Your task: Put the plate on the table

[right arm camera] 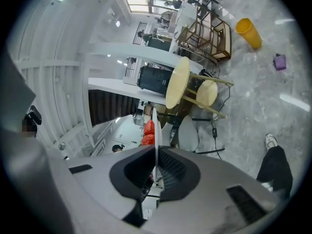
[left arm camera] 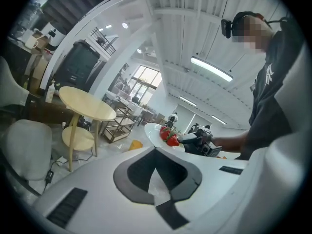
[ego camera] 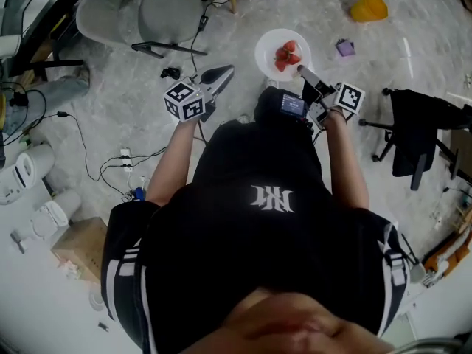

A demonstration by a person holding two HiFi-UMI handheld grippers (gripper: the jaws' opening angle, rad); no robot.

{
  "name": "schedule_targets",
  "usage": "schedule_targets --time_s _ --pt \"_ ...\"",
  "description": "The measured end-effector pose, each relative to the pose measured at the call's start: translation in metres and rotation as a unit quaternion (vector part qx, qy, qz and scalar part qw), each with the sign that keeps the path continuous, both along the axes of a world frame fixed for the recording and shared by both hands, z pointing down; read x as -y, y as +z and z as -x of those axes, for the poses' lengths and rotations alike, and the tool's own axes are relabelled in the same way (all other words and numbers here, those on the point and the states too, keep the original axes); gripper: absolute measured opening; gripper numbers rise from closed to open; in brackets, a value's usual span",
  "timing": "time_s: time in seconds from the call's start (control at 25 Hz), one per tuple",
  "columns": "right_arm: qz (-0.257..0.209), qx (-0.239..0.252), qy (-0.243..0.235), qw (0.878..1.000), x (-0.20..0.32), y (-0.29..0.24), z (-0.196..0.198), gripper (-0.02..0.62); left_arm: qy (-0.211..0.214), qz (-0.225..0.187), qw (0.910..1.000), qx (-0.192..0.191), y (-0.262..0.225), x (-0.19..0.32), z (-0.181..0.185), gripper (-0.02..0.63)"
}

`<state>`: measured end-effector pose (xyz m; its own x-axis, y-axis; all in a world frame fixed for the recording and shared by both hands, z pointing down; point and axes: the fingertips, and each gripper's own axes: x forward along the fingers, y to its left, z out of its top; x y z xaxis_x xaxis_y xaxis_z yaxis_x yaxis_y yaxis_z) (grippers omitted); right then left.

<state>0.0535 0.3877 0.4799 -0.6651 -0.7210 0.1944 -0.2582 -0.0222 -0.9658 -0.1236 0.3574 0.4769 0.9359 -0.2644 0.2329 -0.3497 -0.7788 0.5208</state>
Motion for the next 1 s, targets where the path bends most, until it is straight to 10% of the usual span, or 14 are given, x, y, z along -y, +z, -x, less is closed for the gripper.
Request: schedule_targets --time_s 1.0 --pt "-0.036 0.035 -0.057 0.997 0.278 -0.008 -0.118 0.015 -0.072 -0.013 0.9966 0.037 -0.017 0.242 -0.109 0.009"
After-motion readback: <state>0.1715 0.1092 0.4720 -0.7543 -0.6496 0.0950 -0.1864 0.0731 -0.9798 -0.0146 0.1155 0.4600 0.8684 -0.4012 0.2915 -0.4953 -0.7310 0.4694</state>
